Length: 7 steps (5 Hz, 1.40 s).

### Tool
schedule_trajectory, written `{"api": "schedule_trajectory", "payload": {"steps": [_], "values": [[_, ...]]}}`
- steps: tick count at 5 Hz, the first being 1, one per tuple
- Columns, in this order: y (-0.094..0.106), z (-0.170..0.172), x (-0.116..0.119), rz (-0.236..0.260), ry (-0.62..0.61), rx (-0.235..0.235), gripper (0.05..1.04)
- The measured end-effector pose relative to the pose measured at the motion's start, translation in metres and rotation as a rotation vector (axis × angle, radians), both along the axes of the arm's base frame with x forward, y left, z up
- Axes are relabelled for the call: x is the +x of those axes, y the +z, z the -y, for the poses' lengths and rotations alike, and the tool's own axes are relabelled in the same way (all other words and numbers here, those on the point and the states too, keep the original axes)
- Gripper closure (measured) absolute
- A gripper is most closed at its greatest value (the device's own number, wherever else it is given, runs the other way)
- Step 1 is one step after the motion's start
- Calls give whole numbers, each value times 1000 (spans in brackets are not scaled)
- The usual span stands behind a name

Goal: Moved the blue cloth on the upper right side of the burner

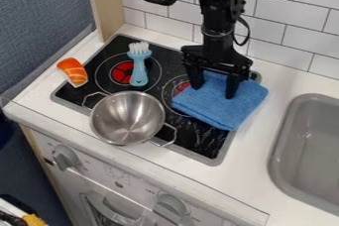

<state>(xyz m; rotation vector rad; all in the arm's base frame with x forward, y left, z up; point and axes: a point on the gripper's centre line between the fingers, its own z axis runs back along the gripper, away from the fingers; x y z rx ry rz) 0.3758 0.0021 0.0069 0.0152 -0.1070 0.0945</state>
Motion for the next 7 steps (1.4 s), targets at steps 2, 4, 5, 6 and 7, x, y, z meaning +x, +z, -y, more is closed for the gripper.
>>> {"api": "schedule_trajectory", "payload": {"steps": [2, 4, 5, 6, 7], "values": [[-2, -29, 22, 11, 10, 8, 84], [-1, -36, 30, 24, -1, 31, 84], [0, -39, 29, 18, 9, 48, 84], [3, -39, 26, 18, 15, 51, 81], [7, -46, 22, 5, 34, 59, 83]]}}
